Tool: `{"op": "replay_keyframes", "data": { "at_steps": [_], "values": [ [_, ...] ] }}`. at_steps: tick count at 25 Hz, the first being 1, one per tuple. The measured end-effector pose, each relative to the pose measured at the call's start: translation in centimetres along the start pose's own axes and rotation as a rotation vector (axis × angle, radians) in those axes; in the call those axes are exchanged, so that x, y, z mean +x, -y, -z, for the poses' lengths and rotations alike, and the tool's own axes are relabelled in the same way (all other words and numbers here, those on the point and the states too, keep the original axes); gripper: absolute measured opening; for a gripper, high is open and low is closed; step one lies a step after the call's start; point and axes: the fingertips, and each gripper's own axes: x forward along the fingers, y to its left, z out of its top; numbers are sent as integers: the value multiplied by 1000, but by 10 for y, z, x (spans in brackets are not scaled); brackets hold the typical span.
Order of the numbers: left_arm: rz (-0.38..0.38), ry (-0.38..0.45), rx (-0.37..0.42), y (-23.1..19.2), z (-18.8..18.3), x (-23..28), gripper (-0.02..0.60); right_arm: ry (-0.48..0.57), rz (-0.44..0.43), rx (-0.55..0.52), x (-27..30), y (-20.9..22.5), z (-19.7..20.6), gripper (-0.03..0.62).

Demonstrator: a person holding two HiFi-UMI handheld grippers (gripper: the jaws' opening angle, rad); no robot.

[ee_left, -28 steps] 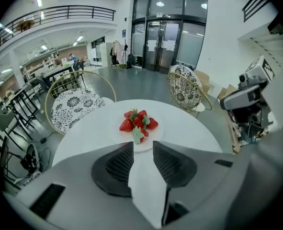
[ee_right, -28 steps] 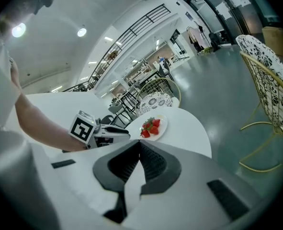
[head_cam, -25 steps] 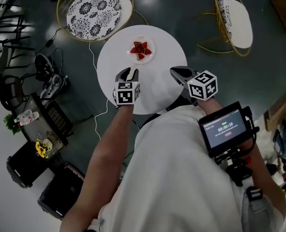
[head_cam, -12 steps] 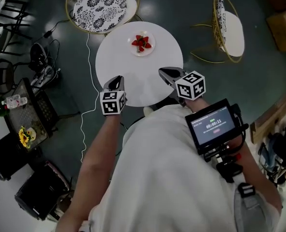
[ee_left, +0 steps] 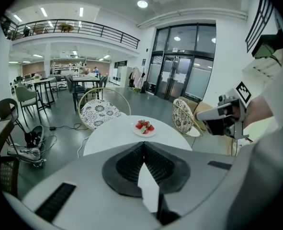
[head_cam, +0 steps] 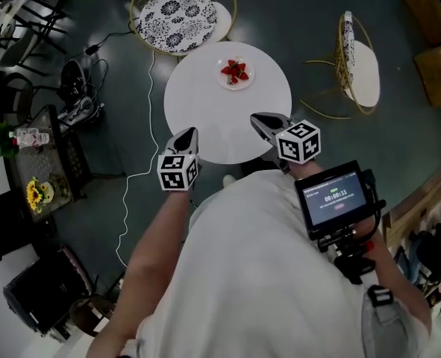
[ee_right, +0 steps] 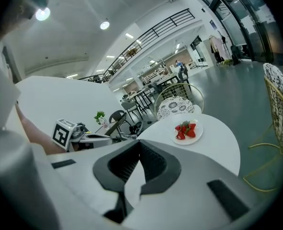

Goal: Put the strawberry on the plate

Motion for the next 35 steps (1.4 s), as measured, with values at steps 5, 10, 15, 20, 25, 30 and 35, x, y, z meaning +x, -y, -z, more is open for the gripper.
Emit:
{"op": "replay_keyframes", "data": {
  "at_steps": [5, 10, 15, 20, 25, 30, 35],
  "values": [
    [31, 49, 3, 10, -7, -10, 9, 24, -16, -21, 3, -7, -6, 8],
    [52, 80, -7, 15, -6, -11, 9, 54, -28, -35, 4, -8, -4, 8],
    [75, 106, -3, 23, 2, -15, 9, 93, -23, -39, -7, -8, 8, 8],
    [116, 129, 14, 42, 1, -60, 9, 127, 6, -54, -41, -48, 13, 7],
    [154, 129, 25, 55, 8, -69, 8, 139, 23, -47, -54, -57, 25, 8],
    [183, 140, 44, 59, 6, -71, 8, 150, 26, -55, -54, -62, 24, 8],
    [200, 130, 48, 74, 13, -70, 8, 143, 23, -49, -63, -66, 33, 8]
  ]
}}
